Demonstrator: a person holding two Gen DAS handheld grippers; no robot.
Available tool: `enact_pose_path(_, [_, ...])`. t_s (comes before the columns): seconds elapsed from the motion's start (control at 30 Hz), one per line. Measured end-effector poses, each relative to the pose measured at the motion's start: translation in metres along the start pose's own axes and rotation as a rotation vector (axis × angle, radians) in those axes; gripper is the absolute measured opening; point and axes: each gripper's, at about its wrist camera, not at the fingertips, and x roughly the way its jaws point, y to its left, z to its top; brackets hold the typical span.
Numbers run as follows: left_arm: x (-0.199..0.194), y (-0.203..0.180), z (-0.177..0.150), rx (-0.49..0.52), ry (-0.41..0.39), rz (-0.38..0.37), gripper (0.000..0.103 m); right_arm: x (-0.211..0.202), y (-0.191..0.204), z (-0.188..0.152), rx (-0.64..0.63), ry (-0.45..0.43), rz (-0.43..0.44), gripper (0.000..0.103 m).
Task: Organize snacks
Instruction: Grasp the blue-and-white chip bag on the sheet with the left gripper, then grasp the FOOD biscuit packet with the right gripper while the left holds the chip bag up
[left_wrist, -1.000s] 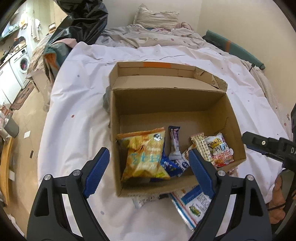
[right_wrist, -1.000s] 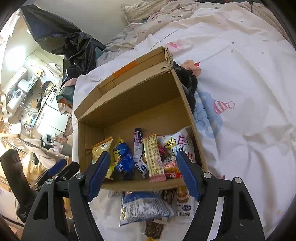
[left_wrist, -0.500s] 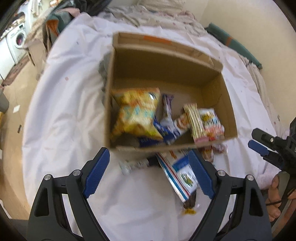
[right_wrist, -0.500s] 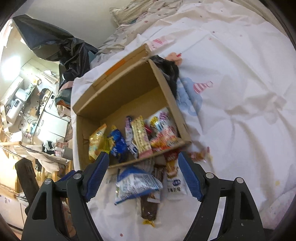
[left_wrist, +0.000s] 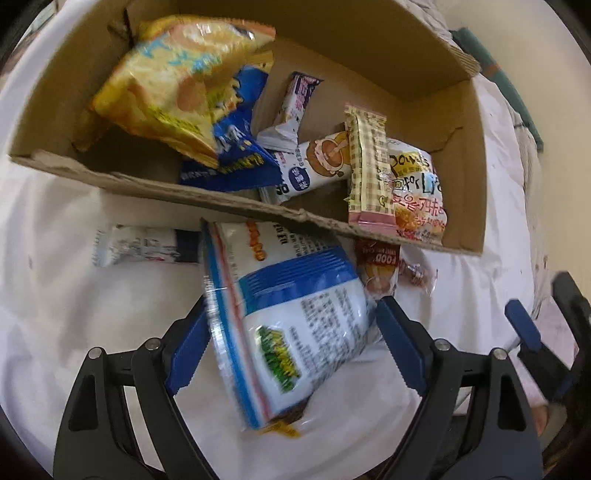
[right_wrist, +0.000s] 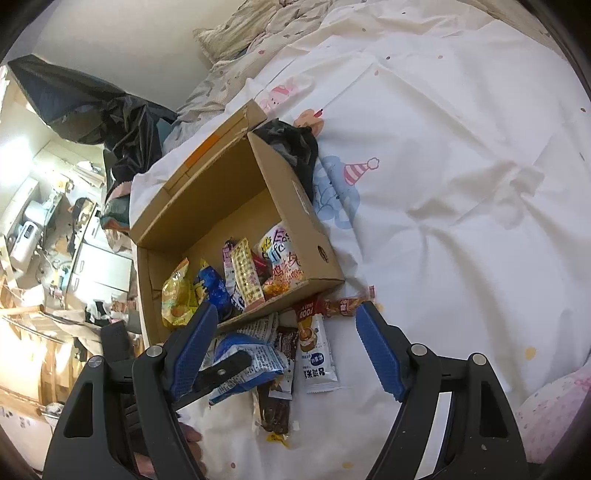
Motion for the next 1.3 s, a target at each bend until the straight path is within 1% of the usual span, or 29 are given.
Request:
enact_pose_path(0.03, [0.003,-0.001,0.0,-0.009,-0.002,0.011,0.083,-0.001,-0.001,0.001,0.009,-0.002,0.012,0.08])
enact_pose_path(0.07, [0.004,-0.002,0.0,-0.011,-0.008,0.021,0.077,-0.001,-0.001,0.002,0.014,-0.003,0.017,0.08])
enact_pose_path(0.1, [0.005,-0.002,0.0,-0.012,-0.008,0.032,0.066,-0.001,-0.001,0.003,0.02,-0.003,0.025,0.08])
enact_pose_path(0.17, [0.01,-0.002,0.0,-0.012,0.026,0.016,0.049,0.0,0.0,0.003,0.026,0.0,0.034,0.08])
enact_pose_path(0.2, [0.009,-0.002,-0.002,0.0,0.032,0.029,0.047,0.0,0.0,0.004,0.026,0.003,0.037,0.08])
enact_pose_path(0.27, [0.002,-0.005,-0.006,0.05,0.008,0.057,0.043,0.001,0.004,0.003,0.016,0.006,0.041,0.08])
enact_pose_path(0.33, [-0.005,-0.006,-0.01,0.068,0.001,0.063,0.042,0.001,0.008,0.002,0.003,0.006,0.042,0.08])
enact_pose_path(0.4, [-0.014,-0.001,-0.014,0.064,-0.004,0.074,0.042,0.001,0.011,0.001,-0.004,0.007,0.042,0.08])
enact_pose_path(0.57, [-0.036,0.011,-0.022,0.075,0.006,0.088,0.042,0.001,0.014,-0.001,-0.015,0.011,0.038,0.08])
enact_pose_path(0.67, [-0.052,0.02,-0.028,0.104,0.003,0.109,0.042,0.002,0.015,-0.003,-0.03,0.017,0.022,0.08])
enact_pose_path(0.73, [-0.069,0.032,-0.029,0.145,-0.007,0.127,0.042,0.004,0.014,-0.005,-0.032,0.025,0.011,0.08])
enact_pose_path(0.93, [-0.109,0.046,-0.026,0.276,-0.097,0.202,0.042,0.015,0.012,-0.008,-0.033,0.067,-0.008,0.08])
enact_pose_path(1.03, [-0.12,0.052,-0.021,0.3,-0.139,0.223,0.042,0.025,0.013,-0.013,-0.04,0.117,-0.009,0.08])
enact_pose_path(1.13, [-0.12,0.06,-0.017,0.275,-0.148,0.205,0.042,0.037,0.014,-0.018,-0.066,0.164,-0.06,0.08])
enact_pose_path(1.2, [-0.117,0.067,-0.016,0.244,-0.133,0.175,0.042,0.047,0.012,-0.022,-0.089,0.201,-0.124,0.08])
enact_pose_path(1.23, [-0.116,0.07,-0.016,0.231,-0.127,0.162,0.042,0.055,0.011,-0.026,-0.102,0.228,-0.173,0.08])
enact_pose_path(1.27, [-0.114,0.073,-0.016,0.22,-0.123,0.156,0.042,0.061,0.009,-0.028,-0.109,0.245,-0.209,0.079])
enact_pose_path(1.3, [-0.113,0.074,-0.017,0.213,-0.121,0.154,0.042,0.067,0.009,-0.03,-0.116,0.261,-0.234,0.073])
